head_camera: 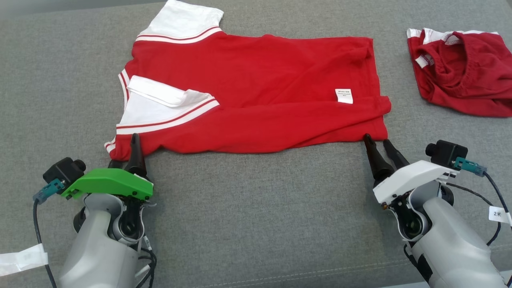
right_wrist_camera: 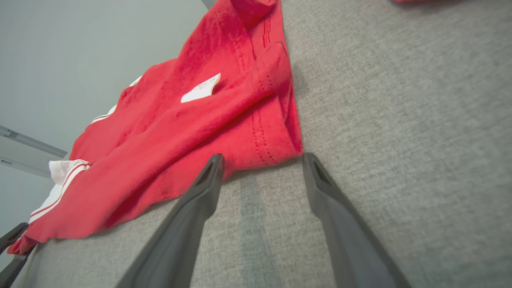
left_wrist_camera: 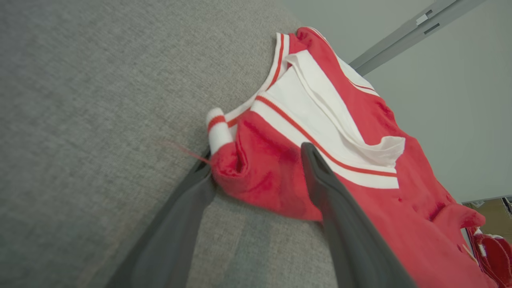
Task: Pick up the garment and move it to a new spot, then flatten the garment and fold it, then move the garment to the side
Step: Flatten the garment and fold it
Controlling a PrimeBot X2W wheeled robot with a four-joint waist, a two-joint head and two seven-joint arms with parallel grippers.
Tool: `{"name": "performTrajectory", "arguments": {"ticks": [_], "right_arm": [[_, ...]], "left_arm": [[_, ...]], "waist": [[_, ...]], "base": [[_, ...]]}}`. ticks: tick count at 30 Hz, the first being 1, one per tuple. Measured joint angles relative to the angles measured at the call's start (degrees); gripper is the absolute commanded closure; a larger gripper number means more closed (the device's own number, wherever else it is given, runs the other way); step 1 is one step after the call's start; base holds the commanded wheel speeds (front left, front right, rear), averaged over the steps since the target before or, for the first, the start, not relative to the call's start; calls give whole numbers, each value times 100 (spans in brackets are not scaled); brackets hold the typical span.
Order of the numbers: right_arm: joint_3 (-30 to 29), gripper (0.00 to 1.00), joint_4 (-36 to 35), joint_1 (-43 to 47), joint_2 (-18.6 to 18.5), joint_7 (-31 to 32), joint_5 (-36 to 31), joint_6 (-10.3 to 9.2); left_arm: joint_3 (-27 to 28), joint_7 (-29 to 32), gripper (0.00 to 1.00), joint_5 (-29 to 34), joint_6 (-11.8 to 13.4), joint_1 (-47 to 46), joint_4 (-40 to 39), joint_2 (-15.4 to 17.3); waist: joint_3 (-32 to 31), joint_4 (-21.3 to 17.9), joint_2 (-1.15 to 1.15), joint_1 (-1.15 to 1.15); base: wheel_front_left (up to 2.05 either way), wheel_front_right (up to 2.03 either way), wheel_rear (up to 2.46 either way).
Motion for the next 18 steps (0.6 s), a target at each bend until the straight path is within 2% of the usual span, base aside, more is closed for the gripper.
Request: {"name": "performTrajectory", "arguments": {"ticks": [10,11,12,13,14,15,16,17,18], "right_arm": [[45,0,260,-315,1,26,44,4],[51,0,282,-343,3,26,44,4],[58,19,304,-380,5,26,44,5],[66,53,322,-414,7,26,44,5],[71,61,344,-439,11,26,44,5],[78,68,370,-466,15,26,44,5],[83,78,420,-524,27,26,47,5],[86,100,442,-539,30,26,53,5],[86,100,466,-555,32,26,70,5]], "left_arm": [[-88,-102,0,-162,-2,-148,70,-1],[-87,-119,37,-162,-2,-161,86,-1],[-88,-119,57,-162,-2,-181,103,-1],[-90,-123,70,-162,-1,-208,121,-1],[-96,-124,89,-162,-1,-233,138,0],[-102,-125,100,-162,-1,-252,152,0],[-112,-176,100,-162,-1,-260,171,-1],[-113,-175,100,-162,-1,-261,177,-1],[-116,-177,100,-162,-1,-263,179,-1]], "waist": [[99,60,0,0],[109,63,0,0],[119,64,0,0],[129,65,0,0],[138,65,0,0],[147,65,0,0],[164,64,0,0],[172,64,0,0],[179,64,0,0]], "base": [[0,0,0],[0,0,0],[0,0,0],[0,0,0],[0,0,0],[0,0,0],[0,0,0],[0,0,0],[0,0,0]]}}
